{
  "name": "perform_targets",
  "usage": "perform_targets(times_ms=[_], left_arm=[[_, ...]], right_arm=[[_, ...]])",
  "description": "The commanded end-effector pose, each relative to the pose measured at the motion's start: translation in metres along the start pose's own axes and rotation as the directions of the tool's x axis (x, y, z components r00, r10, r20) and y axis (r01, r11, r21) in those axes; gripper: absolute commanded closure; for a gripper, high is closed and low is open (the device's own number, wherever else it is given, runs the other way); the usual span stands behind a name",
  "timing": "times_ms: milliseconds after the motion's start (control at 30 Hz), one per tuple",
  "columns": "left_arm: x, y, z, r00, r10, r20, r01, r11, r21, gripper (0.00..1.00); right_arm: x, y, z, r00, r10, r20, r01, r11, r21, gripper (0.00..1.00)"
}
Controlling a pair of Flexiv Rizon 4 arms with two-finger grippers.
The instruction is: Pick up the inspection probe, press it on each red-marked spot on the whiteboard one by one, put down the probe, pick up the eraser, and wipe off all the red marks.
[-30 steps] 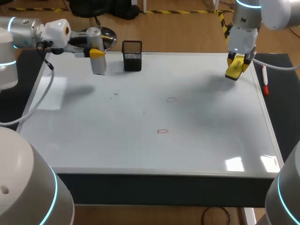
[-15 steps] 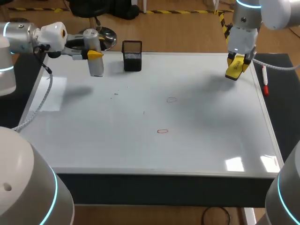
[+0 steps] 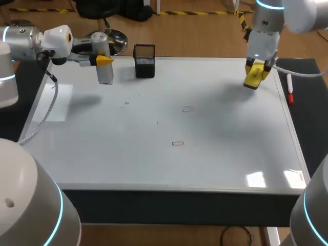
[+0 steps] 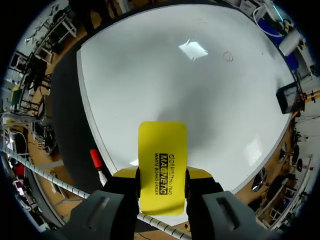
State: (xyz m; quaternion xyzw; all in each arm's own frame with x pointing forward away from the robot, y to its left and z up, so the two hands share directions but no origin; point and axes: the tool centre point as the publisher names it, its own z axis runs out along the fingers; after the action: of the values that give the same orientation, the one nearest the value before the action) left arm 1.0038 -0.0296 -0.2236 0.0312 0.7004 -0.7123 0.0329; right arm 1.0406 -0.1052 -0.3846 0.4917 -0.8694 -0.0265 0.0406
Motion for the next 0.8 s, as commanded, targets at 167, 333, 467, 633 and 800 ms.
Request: perform_targets(times_ms=[167, 333, 467, 633, 800], left_arm=[[0.003, -0.003, 0.001, 1.000, 0.002, 0.009, -0.002, 1.000, -0.004, 1.00], [0.003, -0.003, 0.001, 1.000, 0.002, 0.009, -0.002, 1.000, -0.004, 1.00], [0.003, -0.003, 0.001, 1.000, 0.002, 0.009, -0.002, 1.000, -0.004, 1.00], [0.003, -0.003, 0.001, 1.000, 0.002, 0.009, -0.002, 1.000, -0.004, 1.00], [0.003, -0.003, 0.001, 1.000, 0.002, 0.009, -0.002, 1.000, -0.004, 1.00]], right_arm=[[-0.031, 0.039, 0.014, 0.992, -0.126, 0.004, 0.126, 0.992, 0.004, 1.00], [-0.059, 0.074, 0.014, 0.966, -0.259, -0.008, 0.259, 0.966, 0.013, 1.00], [-0.078, 0.096, 0.007, 0.940, -0.342, -0.006, 0.342, 0.939, 0.028, 1.00], [-0.101, 0.119, 0.000, 0.909, -0.417, -0.007, 0.417, 0.908, 0.044, 1.00], [-0.121, 0.142, 0.004, 0.883, -0.469, -0.025, 0.470, 0.881, 0.048, 1.00]])
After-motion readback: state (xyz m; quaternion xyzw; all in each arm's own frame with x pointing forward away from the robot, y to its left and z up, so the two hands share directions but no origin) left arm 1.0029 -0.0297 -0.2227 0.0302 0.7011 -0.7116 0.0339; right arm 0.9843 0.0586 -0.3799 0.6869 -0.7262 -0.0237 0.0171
